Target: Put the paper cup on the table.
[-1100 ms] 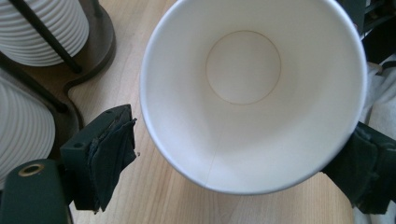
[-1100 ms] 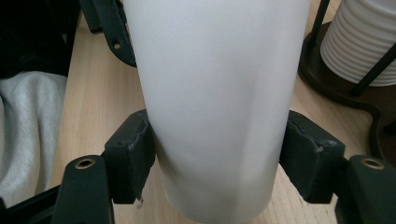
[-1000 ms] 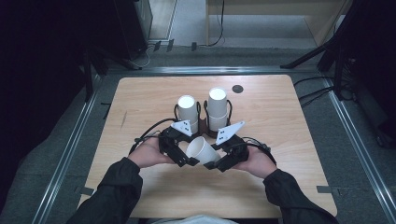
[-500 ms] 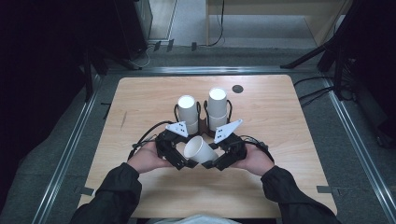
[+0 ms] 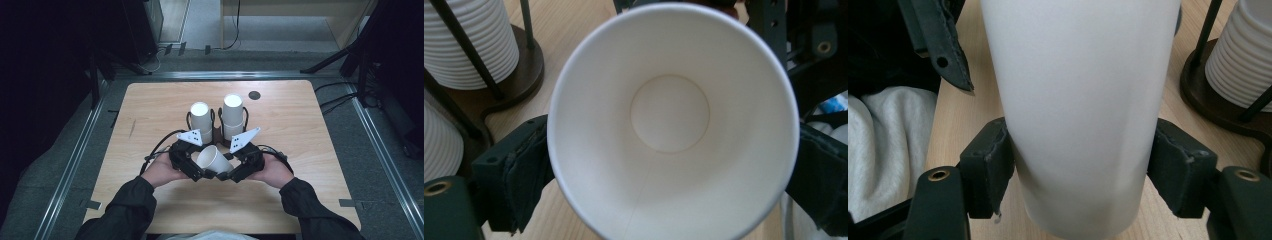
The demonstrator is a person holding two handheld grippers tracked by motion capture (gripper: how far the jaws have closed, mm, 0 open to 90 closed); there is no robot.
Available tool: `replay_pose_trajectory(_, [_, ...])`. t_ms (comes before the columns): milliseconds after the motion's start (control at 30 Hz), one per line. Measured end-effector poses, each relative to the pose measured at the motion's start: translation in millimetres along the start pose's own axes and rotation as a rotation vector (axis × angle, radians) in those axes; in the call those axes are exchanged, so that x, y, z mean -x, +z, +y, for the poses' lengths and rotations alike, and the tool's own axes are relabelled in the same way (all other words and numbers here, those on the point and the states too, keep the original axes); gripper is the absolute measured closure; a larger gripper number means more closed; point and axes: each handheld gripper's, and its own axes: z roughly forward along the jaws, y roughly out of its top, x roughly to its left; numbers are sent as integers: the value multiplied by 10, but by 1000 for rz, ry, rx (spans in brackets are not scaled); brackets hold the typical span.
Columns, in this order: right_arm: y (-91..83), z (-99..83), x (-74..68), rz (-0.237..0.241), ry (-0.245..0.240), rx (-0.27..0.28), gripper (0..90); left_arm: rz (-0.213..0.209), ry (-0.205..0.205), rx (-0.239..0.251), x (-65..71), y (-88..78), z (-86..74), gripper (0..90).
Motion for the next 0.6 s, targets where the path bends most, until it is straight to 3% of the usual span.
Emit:
replay_pose_trajectory(400, [8, 3, -14, 19, 5, 9, 320, -40, -27, 58, -6, -14, -1, 132])
replay_pose_trajectory(600, [1, 11, -15, 25, 16, 22, 322, -23, -34, 75, -11, -29, -9, 180])
